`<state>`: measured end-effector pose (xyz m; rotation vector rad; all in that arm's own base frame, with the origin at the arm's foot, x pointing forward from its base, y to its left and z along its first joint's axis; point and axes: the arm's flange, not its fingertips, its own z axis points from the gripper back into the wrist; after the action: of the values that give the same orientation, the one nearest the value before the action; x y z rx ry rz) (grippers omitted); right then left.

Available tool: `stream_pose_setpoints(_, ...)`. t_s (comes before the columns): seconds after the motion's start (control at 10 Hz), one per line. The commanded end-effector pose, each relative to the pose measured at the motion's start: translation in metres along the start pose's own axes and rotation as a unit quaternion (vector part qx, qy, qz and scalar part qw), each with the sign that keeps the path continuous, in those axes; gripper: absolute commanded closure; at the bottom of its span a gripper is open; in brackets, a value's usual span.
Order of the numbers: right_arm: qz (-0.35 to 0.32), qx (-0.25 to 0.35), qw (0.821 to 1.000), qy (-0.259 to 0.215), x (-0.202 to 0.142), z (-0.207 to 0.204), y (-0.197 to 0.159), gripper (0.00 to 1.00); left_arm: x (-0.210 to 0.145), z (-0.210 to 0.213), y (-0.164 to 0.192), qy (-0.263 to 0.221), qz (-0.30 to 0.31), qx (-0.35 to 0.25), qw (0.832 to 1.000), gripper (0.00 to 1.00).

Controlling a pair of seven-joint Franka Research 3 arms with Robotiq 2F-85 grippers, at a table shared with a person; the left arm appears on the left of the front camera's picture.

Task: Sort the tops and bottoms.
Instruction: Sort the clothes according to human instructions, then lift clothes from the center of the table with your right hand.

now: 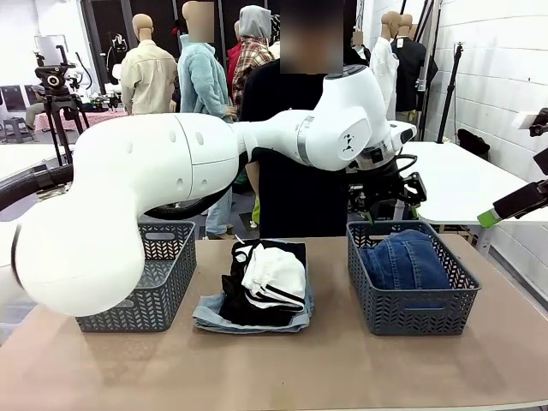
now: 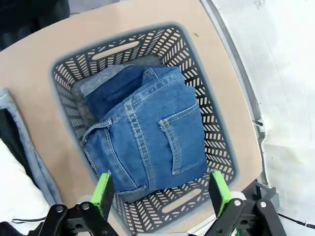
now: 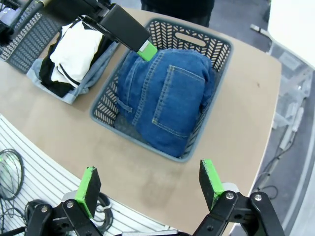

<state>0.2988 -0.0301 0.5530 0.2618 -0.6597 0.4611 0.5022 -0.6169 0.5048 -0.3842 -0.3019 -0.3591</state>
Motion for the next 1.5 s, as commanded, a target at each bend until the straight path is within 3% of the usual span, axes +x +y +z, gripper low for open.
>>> stream_pose_setpoints(0.0,0.001,0.001,1.000,0.004,-0.0013,-0.0005,-0.0008,0.00,0.0004,-0.0043,-0.0008,-0.006,-0.004,-0.004,1.000,0.00)
stream_pose_setpoints(1.4,0.001,0.001,1.000,0.004,-0.0013,-0.0005,-0.0008,0.00,0.0004,-0.0043,-0.0008,-0.006,-0.004,-0.004,1.000,0.00)
